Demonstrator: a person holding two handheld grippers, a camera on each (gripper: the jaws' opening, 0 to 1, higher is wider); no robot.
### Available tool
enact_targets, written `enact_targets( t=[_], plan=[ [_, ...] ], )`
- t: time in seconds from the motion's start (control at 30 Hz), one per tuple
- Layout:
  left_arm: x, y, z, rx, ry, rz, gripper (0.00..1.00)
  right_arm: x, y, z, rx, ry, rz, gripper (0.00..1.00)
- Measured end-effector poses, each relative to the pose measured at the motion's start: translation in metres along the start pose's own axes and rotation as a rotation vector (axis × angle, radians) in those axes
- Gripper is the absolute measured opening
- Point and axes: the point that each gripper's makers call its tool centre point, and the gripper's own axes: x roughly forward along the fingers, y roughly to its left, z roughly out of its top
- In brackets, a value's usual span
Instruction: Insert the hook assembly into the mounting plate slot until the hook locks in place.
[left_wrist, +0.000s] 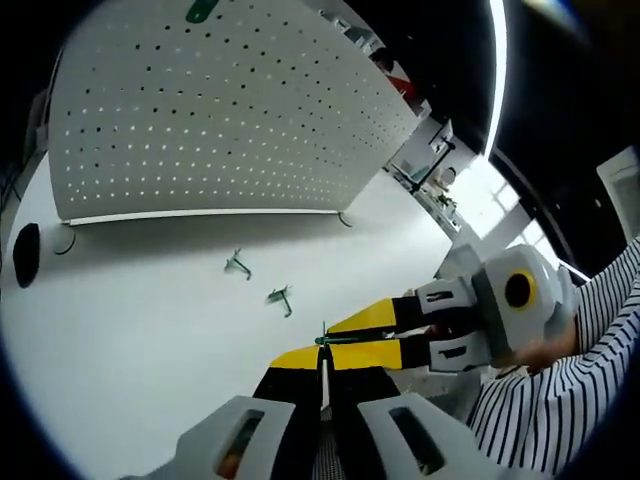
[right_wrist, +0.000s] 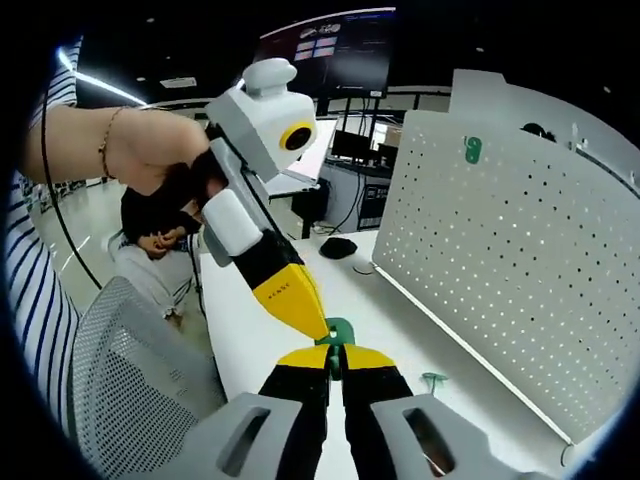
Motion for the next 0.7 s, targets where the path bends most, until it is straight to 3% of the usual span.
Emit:
enact_targets(
  t=[0.6, 0.7],
  plan=[
    [-0.0040, -0.0035, 0.0055, 0.031, -0.059, -0.041, 0.02, -0.0044, -0.0022, 0.0068, 0.037, -0.001, 0.044, 0.01],
    [-0.0041, -0.0008, 0.0053, 0.030, -0.064, -0.032, 0.07, -0.0044, -0.0014, 0.0089, 0.038, -0.004, 0.056, 0.01]
  ],
)
